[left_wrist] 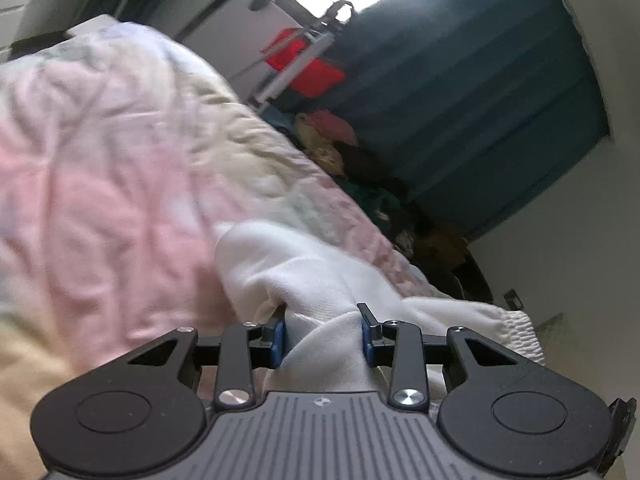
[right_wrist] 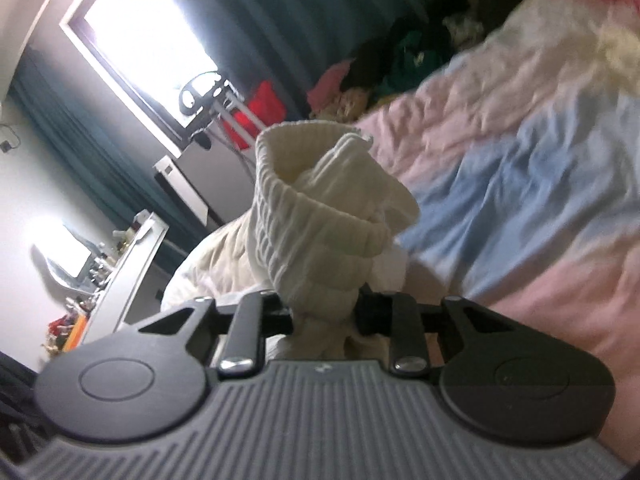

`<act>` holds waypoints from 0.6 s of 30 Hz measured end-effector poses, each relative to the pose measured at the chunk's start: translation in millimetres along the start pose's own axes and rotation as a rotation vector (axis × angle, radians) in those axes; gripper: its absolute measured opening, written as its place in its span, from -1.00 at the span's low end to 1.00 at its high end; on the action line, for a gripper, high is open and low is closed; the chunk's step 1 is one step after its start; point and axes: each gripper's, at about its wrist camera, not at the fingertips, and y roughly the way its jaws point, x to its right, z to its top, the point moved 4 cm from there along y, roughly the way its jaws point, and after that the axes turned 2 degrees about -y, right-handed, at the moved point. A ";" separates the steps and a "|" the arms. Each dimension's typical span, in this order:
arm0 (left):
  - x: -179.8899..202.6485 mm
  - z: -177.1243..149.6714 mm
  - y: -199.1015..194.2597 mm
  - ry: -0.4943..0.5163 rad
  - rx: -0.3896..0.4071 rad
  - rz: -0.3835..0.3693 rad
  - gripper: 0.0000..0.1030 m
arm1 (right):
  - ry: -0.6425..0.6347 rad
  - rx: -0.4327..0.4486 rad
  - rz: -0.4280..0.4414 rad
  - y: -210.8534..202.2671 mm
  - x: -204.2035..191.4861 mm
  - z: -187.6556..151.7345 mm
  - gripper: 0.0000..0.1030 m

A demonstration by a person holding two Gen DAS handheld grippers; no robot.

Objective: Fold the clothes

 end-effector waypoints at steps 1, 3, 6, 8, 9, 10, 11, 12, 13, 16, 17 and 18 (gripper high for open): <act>15.6 4.1 10.2 0.015 -0.007 -0.004 -0.31 | 0.014 0.000 -0.005 -2.2 6.1 11.1 -0.45; 48.3 11.6 36.2 0.049 -0.026 -0.013 -0.31 | 0.049 0.008 -0.020 -5.5 20.9 38.3 -0.45; 100.9 21.2 85.2 0.097 -0.061 -0.028 -0.32 | 0.024 0.062 -0.072 -7.1 34.9 82.8 -0.45; 132.7 26.9 121.7 0.121 -0.068 -0.044 -0.32 | 0.023 0.102 -0.099 -7.2 44.8 115.5 -0.45; 148.7 31.3 144.0 0.119 -0.075 -0.053 -0.32 | 0.033 0.124 -0.108 -4.5 51.1 136.2 -0.45; 164.5 35.8 166.3 0.118 -0.082 -0.060 -0.32 | 0.036 0.141 -0.121 -1.0 55.4 151.9 -0.45; 179.7 40.0 188.7 0.123 -0.087 -0.062 -0.32 | 0.036 0.155 -0.144 5.3 61.6 168.8 -0.45; 195.0 44.3 211.2 0.128 -0.092 -0.064 -0.32 | 0.035 0.169 -0.170 12.2 68.4 186.3 -0.45; 209.3 47.9 233.1 0.129 -0.097 -0.066 -0.32 | 0.044 0.182 -0.190 19.9 77.4 201.1 -0.45; 236.3 47.9 292.2 0.142 -0.108 -0.076 -0.31 | 0.077 0.219 -0.241 43.2 107.7 236.3 -0.45; 241.2 45.4 310.5 0.161 -0.112 -0.079 -0.31 | 0.086 0.230 -0.253 50.6 119.5 241.8 -0.45; 246.1 42.9 328.9 0.179 -0.115 -0.081 -0.30 | 0.095 0.242 -0.265 58.0 131.4 247.4 -0.45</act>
